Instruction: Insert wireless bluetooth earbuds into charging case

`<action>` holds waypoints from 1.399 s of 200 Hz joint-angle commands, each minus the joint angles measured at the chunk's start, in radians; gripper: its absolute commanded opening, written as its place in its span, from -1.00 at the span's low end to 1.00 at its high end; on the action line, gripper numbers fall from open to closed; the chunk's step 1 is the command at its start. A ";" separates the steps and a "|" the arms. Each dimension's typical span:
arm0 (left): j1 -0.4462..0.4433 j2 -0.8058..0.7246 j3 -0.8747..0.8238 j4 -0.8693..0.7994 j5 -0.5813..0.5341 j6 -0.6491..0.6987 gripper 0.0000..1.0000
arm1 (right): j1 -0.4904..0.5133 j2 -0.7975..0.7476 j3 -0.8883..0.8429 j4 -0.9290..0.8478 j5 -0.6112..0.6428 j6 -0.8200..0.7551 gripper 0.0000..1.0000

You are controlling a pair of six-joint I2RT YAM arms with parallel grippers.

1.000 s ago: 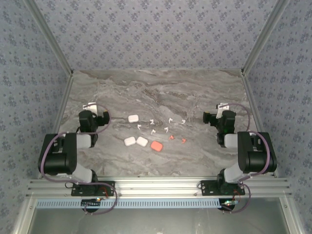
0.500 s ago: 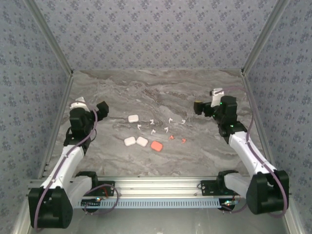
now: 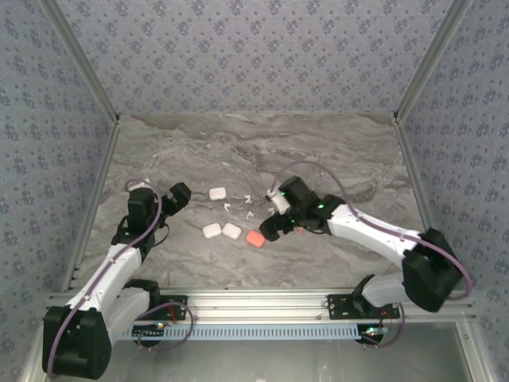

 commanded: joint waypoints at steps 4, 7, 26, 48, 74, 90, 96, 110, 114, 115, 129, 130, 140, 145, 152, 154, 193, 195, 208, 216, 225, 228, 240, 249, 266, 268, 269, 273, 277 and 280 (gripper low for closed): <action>-0.016 0.008 0.009 0.026 -0.021 -0.037 0.99 | 0.090 0.108 0.076 -0.068 0.052 0.005 1.00; -0.018 0.008 0.009 0.028 -0.022 -0.037 0.99 | 0.098 0.122 0.084 -0.069 0.052 0.006 1.00; -0.021 0.008 0.010 0.025 -0.028 -0.036 0.98 | 0.146 0.200 0.125 -0.069 0.070 0.001 0.96; -0.022 0.008 0.017 0.007 -0.038 -0.033 0.98 | 0.176 0.274 0.157 -0.076 0.110 0.001 0.91; -0.023 0.000 0.012 0.002 -0.049 -0.038 0.98 | 0.186 0.326 0.172 -0.084 0.141 0.009 0.86; -0.023 -0.005 0.010 0.001 -0.051 -0.037 0.98 | 0.189 0.350 0.174 -0.082 0.151 0.009 0.81; -0.023 -0.008 0.011 -0.002 -0.053 -0.036 0.99 | 0.190 0.357 0.174 -0.082 0.151 0.009 0.79; -0.023 -0.009 0.016 -0.011 -0.054 -0.028 0.99 | 0.193 0.376 0.179 -0.084 0.155 0.009 0.72; -0.023 -0.009 0.018 -0.015 -0.054 -0.027 0.98 | 0.195 0.381 0.179 -0.084 0.156 0.009 0.70; -0.023 -0.010 0.018 -0.016 -0.054 -0.026 0.98 | 0.194 0.383 0.179 -0.085 0.156 0.009 0.70; -0.023 -0.011 0.026 -0.027 -0.054 -0.018 0.98 | 0.200 0.398 0.180 -0.086 0.168 0.009 0.60; -0.022 -0.011 0.026 -0.028 -0.054 -0.017 0.99 | 0.201 0.399 0.180 -0.086 0.168 0.009 0.60; -0.022 -0.010 0.030 -0.032 -0.054 -0.012 0.99 | 0.204 0.407 0.182 -0.085 0.176 0.009 0.54; -0.022 -0.009 0.031 -0.034 -0.055 -0.007 0.98 | 0.206 0.410 0.181 -0.085 0.178 0.009 0.50; -0.023 -0.009 0.031 -0.034 -0.056 -0.003 0.98 | 0.207 0.411 0.180 -0.084 0.181 0.009 0.44; -0.023 -0.009 0.033 -0.033 -0.057 -0.002 0.99 | 0.207 0.412 0.180 -0.082 0.181 0.009 0.42; -0.024 -0.007 0.062 -0.043 -0.021 0.037 0.99 | 0.207 0.391 0.159 -0.046 0.197 0.000 0.09; -0.023 -0.006 0.063 -0.042 -0.018 0.039 0.98 | 0.206 0.389 0.158 -0.044 0.198 -0.002 0.07; -0.024 -0.008 0.077 -0.035 0.012 0.055 0.98 | 0.202 0.366 0.153 -0.036 0.204 -0.016 0.01; -0.027 -0.008 0.088 -0.030 0.038 0.064 0.98 | 0.199 0.345 0.148 -0.030 0.209 -0.024 -0.03; -0.026 -0.008 0.104 -0.029 0.072 0.073 0.99 | 0.191 0.315 0.141 -0.020 0.209 -0.042 -0.05; -0.026 -0.007 0.111 -0.028 0.087 0.075 0.99 | 0.190 0.303 0.137 -0.015 0.211 -0.048 -0.05; -0.029 -0.003 0.141 -0.026 0.150 0.090 0.98 | 0.178 0.246 0.119 0.005 0.222 -0.078 -0.06; -0.032 0.000 0.165 -0.026 0.202 0.098 0.97 | 0.168 0.198 0.105 0.025 0.230 -0.110 -0.05; -0.051 0.007 0.220 -0.026 0.293 0.117 0.95 | 0.137 0.097 0.078 0.067 0.228 -0.175 -0.05; -0.054 0.008 0.226 -0.027 0.302 0.120 0.95 | 0.133 0.083 0.075 0.072 0.227 -0.184 -0.05; -0.056 0.008 0.229 -0.028 0.306 0.120 0.95 | 0.131 0.078 0.073 0.075 0.228 -0.186 -0.05; -0.064 0.010 0.242 -0.029 0.324 0.126 0.94 | 0.124 0.053 0.067 0.089 0.230 -0.202 -0.05; -0.072 0.014 0.256 -0.032 0.343 0.133 0.94 | 0.114 0.029 0.061 0.102 0.228 -0.218 -0.05; -0.078 0.017 0.266 -0.034 0.358 0.136 0.93 | 0.107 0.015 0.056 0.111 0.226 -0.230 -0.05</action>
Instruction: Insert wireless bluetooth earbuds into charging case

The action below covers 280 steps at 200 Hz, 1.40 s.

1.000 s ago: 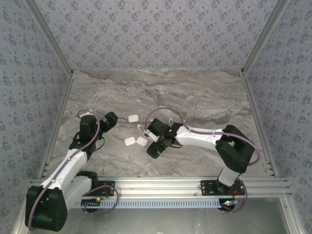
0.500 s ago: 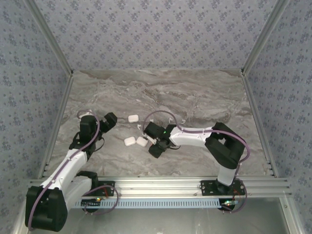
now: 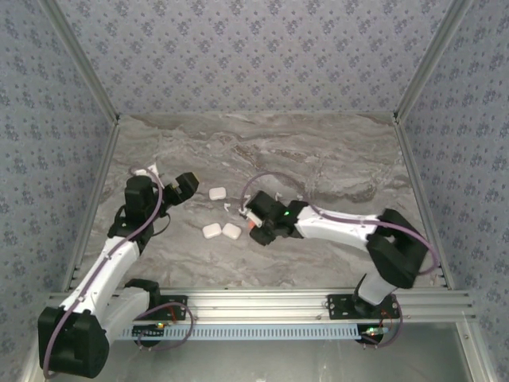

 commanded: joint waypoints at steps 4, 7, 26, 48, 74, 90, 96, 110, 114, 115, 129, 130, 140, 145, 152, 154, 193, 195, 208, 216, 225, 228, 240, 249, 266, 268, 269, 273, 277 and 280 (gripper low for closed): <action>-0.044 0.011 0.112 0.002 0.195 0.061 0.93 | -0.050 -0.162 -0.031 0.100 0.021 -0.136 -0.05; -0.050 0.016 0.124 0.002 0.211 0.064 0.92 | -0.056 -0.180 -0.034 0.107 0.019 -0.149 -0.05; -0.098 0.043 0.186 0.000 0.302 0.084 0.84 | -0.092 -0.282 -0.049 0.164 0.007 -0.228 -0.04; -0.165 0.082 0.250 0.007 0.386 0.116 0.74 | -0.116 -0.377 -0.062 0.223 0.001 -0.320 -0.04; -0.245 0.128 0.314 0.005 0.435 0.154 0.65 | -0.130 -0.446 -0.060 0.254 -0.011 -0.404 -0.04; -0.292 0.155 0.345 0.002 0.450 0.182 0.61 | -0.131 -0.472 -0.056 0.263 -0.014 -0.450 -0.04; -0.308 0.165 0.355 0.000 0.452 0.191 0.60 | -0.133 -0.478 -0.056 0.265 -0.015 -0.462 -0.04; -0.337 0.193 0.373 -0.001 0.454 0.204 0.55 | -0.136 -0.486 -0.053 0.266 -0.021 -0.477 -0.04; -0.344 0.203 0.377 0.005 0.454 0.204 0.54 | -0.136 -0.487 -0.053 0.265 -0.021 -0.482 -0.04; -0.347 0.205 0.378 0.007 0.453 0.204 0.54 | -0.135 -0.487 -0.053 0.265 -0.021 -0.482 -0.04; -0.371 0.237 0.385 0.040 0.464 0.195 0.52 | -0.135 -0.489 -0.054 0.264 -0.025 -0.494 -0.04; -0.373 0.239 0.387 0.043 0.465 0.195 0.51 | -0.135 -0.490 -0.054 0.263 -0.025 -0.494 -0.04; -0.389 0.262 0.397 0.060 0.472 0.194 0.46 | -0.136 -0.489 -0.055 0.264 -0.021 -0.496 -0.04; -0.398 0.273 0.403 0.065 0.473 0.197 0.45 | -0.135 -0.489 -0.056 0.263 -0.022 -0.497 -0.04; -0.408 0.286 0.413 0.066 0.472 0.201 0.43 | -0.134 -0.488 -0.056 0.263 -0.024 -0.497 -0.03; -0.411 0.290 0.418 0.066 0.472 0.201 0.43 | -0.133 -0.488 -0.056 0.262 -0.024 -0.497 -0.03; -0.456 0.358 0.464 0.065 0.475 0.217 0.30 | -0.130 -0.487 -0.050 0.253 -0.032 -0.496 -0.03; -0.457 0.361 0.464 0.065 0.476 0.217 0.29 | -0.129 -0.487 -0.050 0.253 -0.031 -0.495 -0.03; -0.467 0.380 0.475 0.067 0.474 0.217 0.20 | -0.128 -0.487 -0.049 0.251 -0.030 -0.496 -0.03; -0.472 0.389 0.481 0.068 0.473 0.218 0.14 | -0.128 -0.487 -0.050 0.251 -0.030 -0.495 -0.02; -0.476 0.397 0.483 0.068 0.472 0.220 0.07 | -0.128 -0.486 -0.050 0.251 -0.031 -0.495 -0.02; -0.478 0.399 0.485 0.068 0.470 0.220 0.05 | -0.128 -0.487 -0.050 0.250 -0.031 -0.496 -0.02; -0.479 0.405 0.488 0.067 0.470 0.220 -0.04 | -0.128 -0.486 -0.050 0.248 -0.027 -0.495 -0.02; -0.481 0.407 0.487 0.067 0.469 0.221 -0.11 | -0.128 -0.485 -0.049 0.247 -0.027 -0.494 -0.01; -0.482 0.410 0.484 0.069 0.466 0.220 -0.24 | -0.127 -0.484 -0.048 0.244 -0.031 -0.494 -0.01; -0.482 0.410 0.483 0.070 0.465 0.220 -0.26 | -0.127 -0.484 -0.048 0.243 -0.032 -0.492 -0.01; -0.482 0.410 0.483 0.070 0.465 0.221 -0.27 | -0.127 -0.484 -0.048 0.243 -0.032 -0.493 -0.01; -0.483 0.410 0.483 0.070 0.466 0.220 -0.30 | -0.127 -0.483 -0.048 0.244 -0.033 -0.492 0.00; -0.483 0.410 0.483 0.070 0.466 0.220 -0.33 | -0.128 -0.483 -0.049 0.244 -0.032 -0.491 0.00; -0.483 0.410 0.484 0.068 0.465 0.221 -0.36 | -0.128 -0.483 -0.048 0.243 -0.032 -0.491 0.01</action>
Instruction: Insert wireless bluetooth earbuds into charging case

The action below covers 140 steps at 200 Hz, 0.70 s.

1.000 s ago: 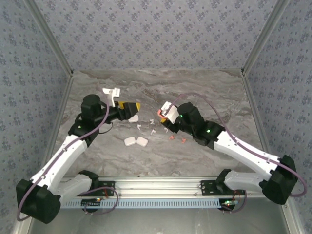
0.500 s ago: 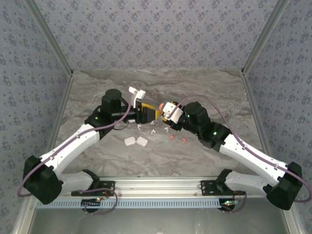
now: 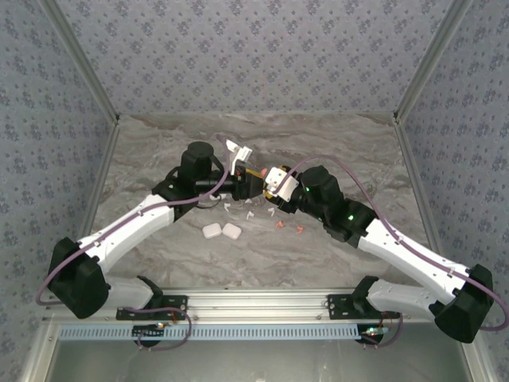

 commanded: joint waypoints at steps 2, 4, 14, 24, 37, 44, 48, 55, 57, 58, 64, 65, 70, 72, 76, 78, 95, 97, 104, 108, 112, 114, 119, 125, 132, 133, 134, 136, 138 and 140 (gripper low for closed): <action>-0.009 0.001 0.030 0.031 0.023 0.011 -0.37 | 0.002 -0.007 0.003 0.000 -0.014 -0.005 0.01; -0.010 0.001 0.029 0.031 0.023 0.011 -0.39 | 0.002 -0.007 0.003 -0.001 -0.013 -0.004 0.01; -0.010 -0.001 0.028 0.031 0.018 0.010 -0.47 | 0.001 -0.005 0.007 -0.007 -0.013 0.000 0.07; -0.010 -0.004 0.025 0.033 0.008 0.010 -0.52 | -0.007 -0.005 0.013 -0.017 -0.022 0.010 0.22; -0.010 -0.012 0.016 0.045 -0.012 0.010 -0.55 | -0.021 -0.010 0.031 -0.050 -0.056 0.020 0.44; -0.009 -0.019 0.010 0.056 -0.023 0.011 -0.58 | -0.033 -0.016 0.038 -0.073 -0.082 0.031 0.56; -0.010 -0.023 0.004 0.065 -0.030 0.011 -0.60 | -0.042 -0.022 0.040 -0.083 -0.099 0.043 0.64; -0.009 -0.031 -0.007 0.085 -0.044 0.010 -0.61 | -0.063 -0.033 0.043 -0.101 -0.139 0.064 0.79; -0.010 -0.033 -0.011 0.093 -0.048 0.010 -0.62 | -0.070 -0.037 0.042 -0.108 -0.156 0.073 0.83; -0.010 -0.035 -0.013 0.096 -0.051 0.009 -0.62 | -0.074 -0.040 0.042 -0.112 -0.163 0.075 0.85; -0.010 -0.044 -0.027 0.122 -0.064 0.008 -0.65 | -0.097 -0.052 0.042 -0.131 -0.208 0.097 0.96; -0.010 -0.045 -0.030 0.126 -0.066 0.007 -0.66 | -0.099 -0.055 0.042 -0.133 -0.216 0.101 0.98; -0.009 -0.054 -0.043 0.154 -0.074 0.008 -0.68 | -0.120 -0.065 0.041 -0.144 -0.262 0.119 1.00; -0.009 -0.056 -0.048 0.165 -0.076 0.008 -0.69 | -0.129 -0.070 0.040 -0.148 -0.281 0.128 0.99; -0.010 -0.064 -0.061 0.191 -0.084 0.009 -0.70 | -0.154 -0.080 0.038 -0.160 -0.322 0.144 0.99; -0.009 -0.067 -0.069 0.210 -0.085 0.008 -0.71 | -0.165 -0.084 0.037 -0.165 -0.351 0.155 0.99; -0.010 -0.094 -0.139 0.349 -0.116 0.012 -0.75 | -0.276 -0.116 0.027 -0.167 -0.583 0.250 0.99; -0.010 -0.096 -0.147 0.369 -0.118 0.013 -0.76 | -0.290 -0.119 0.025 -0.163 -0.612 0.264 0.99; -0.009 -0.106 -0.177 0.429 -0.131 0.018 -0.77 | -0.334 -0.127 0.014 -0.140 -0.700 0.308 0.99; -0.010 -0.111 -0.195 0.462 -0.137 0.020 -0.77 | -0.356 -0.131 0.007 -0.120 -0.739 0.334 0.99; -0.009 -0.115 -0.210 0.497 -0.143 0.023 -0.78 | -0.376 -0.135 0.000 -0.104 -0.772 0.365 0.99; -0.010 -0.118 -0.220 0.513 -0.144 0.024 -0.78 | -0.382 -0.135 -0.004 -0.091 -0.788 0.380 0.99; -0.010 -0.122 -0.238 0.558 -0.147 0.028 -0.79 | -0.402 -0.137 -0.014 -0.061 -0.816 0.414 0.99; -0.012 -0.126 -0.259 0.602 -0.151 0.032 -0.80 | -0.421 -0.138 -0.021 -0.025 -0.854 0.445 1.00; -0.014 -0.131 -0.279 0.643 -0.154 0.039 -0.82 | -0.435 -0.138 -0.029 0.012 -0.880 0.485 1.00; -0.015 -0.132 -0.282 0.647 -0.155 0.041 -0.82 | -0.435 -0.138 -0.030 0.018 -0.883 0.489 1.00; -0.015 -0.132 -0.284 0.652 -0.155 0.041 -0.83 | -0.436 -0.137 -0.032 0.023 -0.885 0.494 1.00; -0.015 -0.133 -0.288 0.658 -0.156 0.042 -0.84 | -0.438 -0.137 -0.033 0.033 -0.890 0.502 1.00; -0.017 -0.135 -0.291 0.666 -0.157 0.044 -0.84 | -0.440 -0.136 -0.033 0.042 -0.896 0.510 1.00; -0.017 -0.137 -0.294 0.671 -0.158 0.047 -0.86 | -0.442 -0.135 -0.034 0.051 -0.898 0.515 1.00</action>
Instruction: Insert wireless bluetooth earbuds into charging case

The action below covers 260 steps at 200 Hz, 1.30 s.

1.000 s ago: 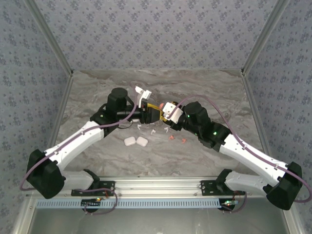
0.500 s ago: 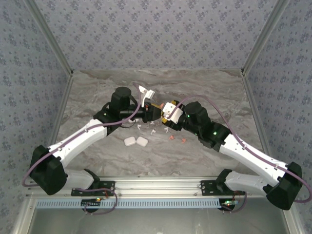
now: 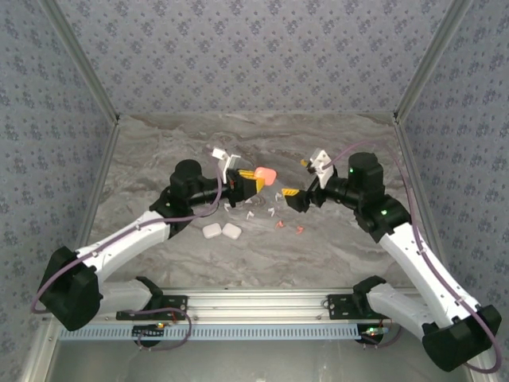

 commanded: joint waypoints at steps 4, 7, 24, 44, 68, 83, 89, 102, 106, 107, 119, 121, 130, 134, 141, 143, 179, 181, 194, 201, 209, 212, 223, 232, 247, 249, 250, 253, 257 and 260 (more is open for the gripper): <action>-0.014 -0.041 -0.045 0.259 -0.032 0.041 -0.88 | -0.031 0.000 -0.026 0.136 -0.252 0.206 1.00; -0.016 -0.042 -0.047 0.261 -0.032 0.045 -0.89 | -0.032 0.003 -0.025 0.145 -0.254 0.214 1.00; -0.028 -0.050 -0.053 0.258 -0.032 0.069 -0.97 | -0.031 0.031 -0.007 0.172 -0.258 0.244 1.00; -0.033 -0.054 -0.061 0.257 -0.027 0.080 -1.00 | -0.025 0.064 0.018 0.176 -0.242 0.250 1.00; -0.037 -0.056 -0.063 0.257 -0.022 0.086 -1.00 | -0.013 0.098 0.037 0.175 -0.207 0.252 1.00; -0.041 -0.058 -0.061 0.252 -0.015 0.093 -1.00 | -0.009 0.112 0.047 0.182 -0.193 0.257 0.98; -0.042 -0.056 -0.059 0.248 -0.012 0.098 -1.00 | -0.009 0.117 0.050 0.188 -0.189 0.262 0.96; -0.045 -0.056 -0.055 0.235 -0.008 0.107 -1.00 | -0.007 0.126 0.057 0.198 -0.181 0.270 0.94; -0.045 -0.056 -0.053 0.233 -0.004 0.109 -1.00 | -0.006 0.129 0.060 0.199 -0.177 0.271 0.92; -0.044 -0.057 -0.053 0.232 -0.004 0.110 -1.00 | -0.006 0.129 0.061 0.199 -0.176 0.272 0.91; -0.047 -0.056 -0.051 0.228 -0.003 0.114 -1.00 | -0.006 0.138 0.072 0.196 -0.160 0.272 0.88; -0.047 -0.057 -0.051 0.228 -0.001 0.114 -1.00 | -0.007 0.140 0.073 0.195 -0.160 0.272 0.87; -0.046 -0.057 -0.051 0.228 -0.001 0.116 -1.00 | -0.006 0.148 0.080 0.190 -0.151 0.273 0.84; -0.048 -0.057 -0.051 0.228 0.000 0.117 -1.00 | -0.006 0.152 0.084 0.189 -0.148 0.270 0.82; -0.048 -0.057 -0.051 0.229 0.002 0.119 -1.00 | -0.006 0.158 0.087 0.189 -0.141 0.270 0.79; -0.048 -0.057 -0.051 0.227 0.002 0.119 -1.00 | -0.007 0.158 0.087 0.189 -0.139 0.270 0.78; -0.050 -0.058 -0.051 0.222 0.013 0.137 -1.00 | -0.007 0.190 0.118 0.173 -0.107 0.269 0.66; -0.051 -0.058 -0.051 0.222 0.013 0.138 -1.00 | -0.007 0.192 0.120 0.172 -0.106 0.269 0.65; -0.052 -0.059 -0.052 0.221 0.018 0.144 -1.00 | -0.008 0.203 0.132 0.167 -0.097 0.268 0.63; -0.053 -0.059 -0.051 0.221 0.019 0.148 -1.00 | -0.009 0.208 0.136 0.167 -0.093 0.267 0.62; -0.055 -0.060 -0.051 0.219 0.018 0.153 -1.00 | -0.011 0.216 0.143 0.166 -0.090 0.268 0.62; -0.054 -0.061 -0.051 0.218 0.019 0.155 -1.00 | -0.012 0.218 0.145 0.165 -0.088 0.269 0.62; -0.057 -0.062 -0.051 0.214 0.018 0.164 -1.00 | -0.015 0.230 0.155 0.162 -0.089 0.270 0.62; -0.059 -0.063 -0.051 0.212 0.019 0.169 -1.00 | -0.018 0.236 0.163 0.161 -0.090 0.273 0.61; -0.059 -0.064 -0.051 0.204 0.018 0.179 -1.00 | -0.019 0.241 0.172 0.160 -0.098 0.276 0.62; -0.060 -0.064 -0.051 0.204 0.016 0.180 -1.00 | -0.019 0.241 0.173 0.159 -0.098 0.276 0.62; -0.060 -0.064 -0.052 0.203 0.016 0.181 -1.00 | -0.019 0.241 0.174 0.159 -0.099 0.276 0.62; -0.060 -0.064 -0.051 0.202 0.016 0.182 -1.00 | -0.019 0.241 0.174 0.158 -0.101 0.277 0.61; -0.061 -0.065 -0.051 0.200 0.013 0.185 -1.00 | -0.022 0.240 0.175 0.156 -0.106 0.276 0.62; -0.061 -0.067 -0.052 0.197 0.010 0.187 -1.00 | -0.023 0.238 0.176 0.155 -0.110 0.276 0.61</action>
